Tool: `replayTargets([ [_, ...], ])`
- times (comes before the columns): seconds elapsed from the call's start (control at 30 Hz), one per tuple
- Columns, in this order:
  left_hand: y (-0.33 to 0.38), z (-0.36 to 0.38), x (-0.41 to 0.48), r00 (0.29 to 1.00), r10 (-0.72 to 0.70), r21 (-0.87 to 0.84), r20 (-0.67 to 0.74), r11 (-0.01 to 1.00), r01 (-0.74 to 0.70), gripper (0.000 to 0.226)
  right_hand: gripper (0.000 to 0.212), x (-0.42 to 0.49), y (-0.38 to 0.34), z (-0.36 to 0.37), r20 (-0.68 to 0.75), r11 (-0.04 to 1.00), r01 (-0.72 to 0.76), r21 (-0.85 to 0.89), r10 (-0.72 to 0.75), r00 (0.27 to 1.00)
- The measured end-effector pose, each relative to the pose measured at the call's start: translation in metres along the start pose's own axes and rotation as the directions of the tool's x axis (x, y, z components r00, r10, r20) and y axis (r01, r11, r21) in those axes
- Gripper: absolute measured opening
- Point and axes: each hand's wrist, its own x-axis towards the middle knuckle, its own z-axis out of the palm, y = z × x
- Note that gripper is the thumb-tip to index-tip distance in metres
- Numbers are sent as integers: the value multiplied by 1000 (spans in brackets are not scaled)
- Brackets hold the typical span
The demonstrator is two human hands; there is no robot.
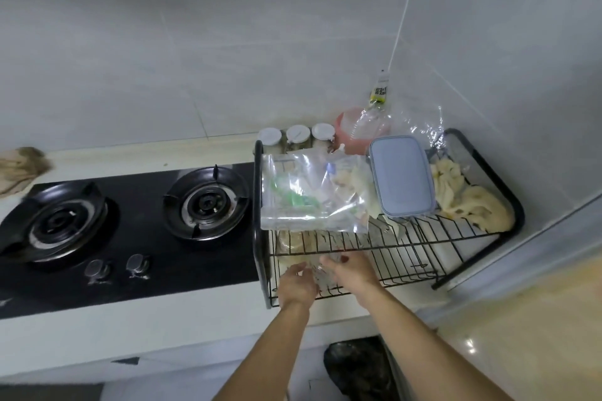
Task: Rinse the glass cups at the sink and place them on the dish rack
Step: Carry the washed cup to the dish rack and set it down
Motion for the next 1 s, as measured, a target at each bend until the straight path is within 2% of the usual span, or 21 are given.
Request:
replayTargets([
  [0.1,-2,1,2,1000,-12,-14,-10,1000,12,28,32,6,5,2,49,996,-45,72,42,998],
  [0.23,-2,2,-1,1000,0,12,-31,1000,0,33,34,5,5,1,53,997,-12,71,8,999],
  [0.37,1,2,-22,996,75,57,-54,996,-72,38,31,-6,9,-3,36,994,104,-28,-103,994],
  [0.47,7,0,-43,982,182,176,-47,969,-171,38,27,-15,14,-2,-20,959,232,-162,-238,971],
  [0.57,11,-6,-55,960,279,259,-14,928,-266,42,29,-23,15,1,-66,885,333,-326,-372,926],
  [0.67,8,-18,-66,945,325,315,30,894,-317,45,29,-29,17,7,-49,790,411,-454,-483,874],
  [0.83,-13,-55,-87,934,357,347,1,876,-335,44,31,-50,12,26,-89,755,442,-484,-545,834],
  [0.93,-31,-89,-93,933,360,369,-18,869,-329,40,40,-66,6,41,-143,792,404,-458,-514,845],
  [1.0,-44,-115,-97,935,350,373,-57,876,-305,39,38,-78,2,53,-125,787,410,-462,-515,848],
])
